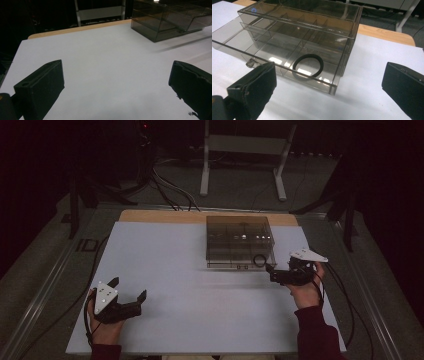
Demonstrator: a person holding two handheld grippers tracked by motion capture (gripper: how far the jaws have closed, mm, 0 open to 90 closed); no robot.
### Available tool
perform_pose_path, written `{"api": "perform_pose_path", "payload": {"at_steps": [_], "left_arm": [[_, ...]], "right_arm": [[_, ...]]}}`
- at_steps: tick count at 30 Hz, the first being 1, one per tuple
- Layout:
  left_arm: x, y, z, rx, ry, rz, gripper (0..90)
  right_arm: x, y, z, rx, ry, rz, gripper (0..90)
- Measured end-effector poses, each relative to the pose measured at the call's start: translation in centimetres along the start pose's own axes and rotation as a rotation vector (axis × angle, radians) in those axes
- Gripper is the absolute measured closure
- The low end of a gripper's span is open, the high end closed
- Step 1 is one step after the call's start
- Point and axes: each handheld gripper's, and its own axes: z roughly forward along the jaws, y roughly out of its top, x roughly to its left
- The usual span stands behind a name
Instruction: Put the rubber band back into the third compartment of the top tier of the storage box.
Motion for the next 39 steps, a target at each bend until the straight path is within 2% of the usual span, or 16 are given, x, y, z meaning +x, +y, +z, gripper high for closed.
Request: {"api": "perform_pose_path", "payload": {"at_steps": [4,7,10,21,39], "left_arm": [[0.0,0.0,0.0,-0.001,-0.002,-0.001,0.9],[0.0,0.0,0.0,-0.001,-0.007,-0.002,0.9],[0.0,0.0,0.0,-0.002,-0.01,-0.002,0.9],[0.0,0.0,0.0,-0.003,-0.018,-0.002,0.9],[0.1,0.0,0.0,-0.012,-0.026,-0.007,0.9]], "right_arm": [[0.1,-0.8,-0.5,-0.015,-0.002,-0.012,0.1],[0.3,-1.4,-0.8,-0.006,-0.006,-0.027,0.2],[0.5,-2.1,-1.2,-0.031,0.0,-0.02,0.2],[0.9,-5.2,-2.1,-0.06,0.001,0.005,0.2],[1.2,-8.0,-3.3,-0.112,0.008,0.034,0.2]]}}
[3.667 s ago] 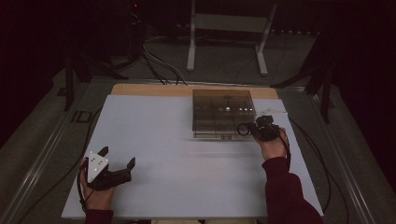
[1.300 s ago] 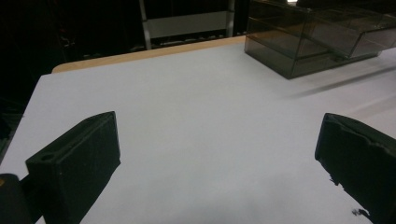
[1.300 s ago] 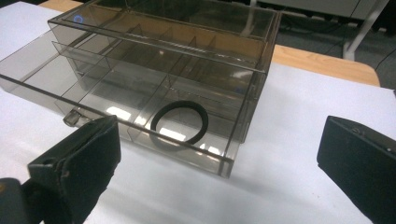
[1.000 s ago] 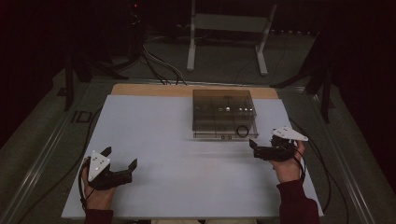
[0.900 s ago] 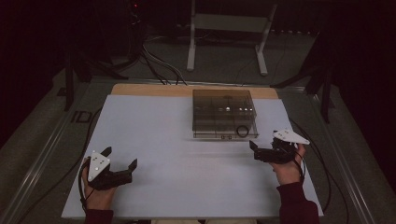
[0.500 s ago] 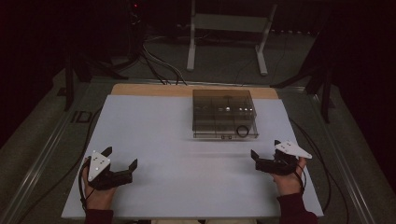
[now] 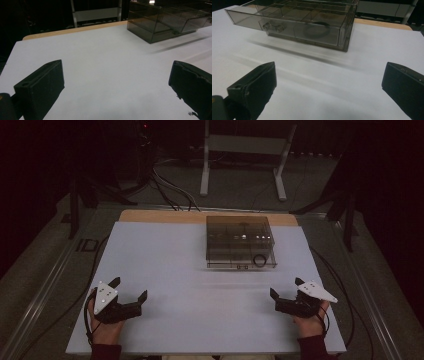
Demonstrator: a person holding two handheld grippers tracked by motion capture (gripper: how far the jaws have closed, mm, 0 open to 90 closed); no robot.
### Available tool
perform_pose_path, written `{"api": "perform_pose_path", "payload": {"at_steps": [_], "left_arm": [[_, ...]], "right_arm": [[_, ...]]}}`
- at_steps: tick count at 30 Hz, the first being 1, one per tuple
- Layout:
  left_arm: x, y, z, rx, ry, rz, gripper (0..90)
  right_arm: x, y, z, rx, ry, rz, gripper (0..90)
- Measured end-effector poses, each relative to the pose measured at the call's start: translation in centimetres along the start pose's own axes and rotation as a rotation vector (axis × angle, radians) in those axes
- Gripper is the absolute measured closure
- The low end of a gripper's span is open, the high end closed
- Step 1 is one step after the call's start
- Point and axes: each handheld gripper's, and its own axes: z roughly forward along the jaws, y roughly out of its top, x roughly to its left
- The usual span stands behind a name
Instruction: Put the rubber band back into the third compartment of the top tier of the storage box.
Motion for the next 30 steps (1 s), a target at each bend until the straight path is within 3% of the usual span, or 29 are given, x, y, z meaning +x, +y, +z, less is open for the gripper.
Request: {"api": "perform_pose_path", "payload": {"at_steps": [10,17,30], "left_arm": [[0.2,-0.1,-0.1,-0.007,-0.001,-0.007,0.9],[0.4,-0.2,-0.1,-0.008,0.001,-0.019,0.9],[0.9,-0.7,0.3,0.013,0.009,-0.041,0.9]], "right_arm": [[-0.3,-1.1,-1.4,-0.04,-0.009,0.016,0.2],[-0.4,-1.3,-1.6,-0.037,-0.008,0.019,0.2],[-1.0,-1.9,-0.4,0.061,-0.013,0.044,0.1]]}}
